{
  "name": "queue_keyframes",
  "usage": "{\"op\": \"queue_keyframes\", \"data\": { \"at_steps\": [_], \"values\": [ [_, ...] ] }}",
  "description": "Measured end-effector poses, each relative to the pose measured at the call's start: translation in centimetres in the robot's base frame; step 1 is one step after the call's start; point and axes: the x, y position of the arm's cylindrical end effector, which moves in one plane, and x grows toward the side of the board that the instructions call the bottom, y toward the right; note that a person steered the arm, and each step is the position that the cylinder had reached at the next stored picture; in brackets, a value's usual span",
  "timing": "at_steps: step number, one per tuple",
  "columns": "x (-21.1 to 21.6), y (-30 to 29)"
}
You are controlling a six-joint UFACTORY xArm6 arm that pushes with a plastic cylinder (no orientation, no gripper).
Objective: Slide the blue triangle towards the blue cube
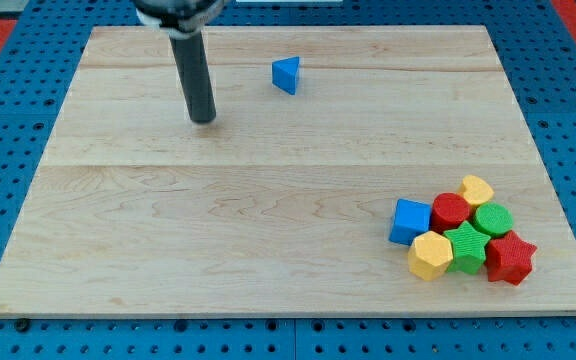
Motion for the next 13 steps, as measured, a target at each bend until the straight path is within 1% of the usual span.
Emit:
{"op": "queue_keyframes", "data": {
  "at_steps": [1, 2, 3, 4, 5, 6, 7, 8, 9, 11, 13],
  "values": [
    [-6.0, 0.3],
    [-8.9, 3.8],
    [-8.4, 8.4],
    [-6.3, 11.9],
    [-3.6, 14.0],
    [-1.1, 14.1],
    [-1.0, 12.9],
    [1.6, 13.2],
    [4.1, 14.0],
    [7.5, 17.5],
    [9.3, 20.5]
  ]
}}
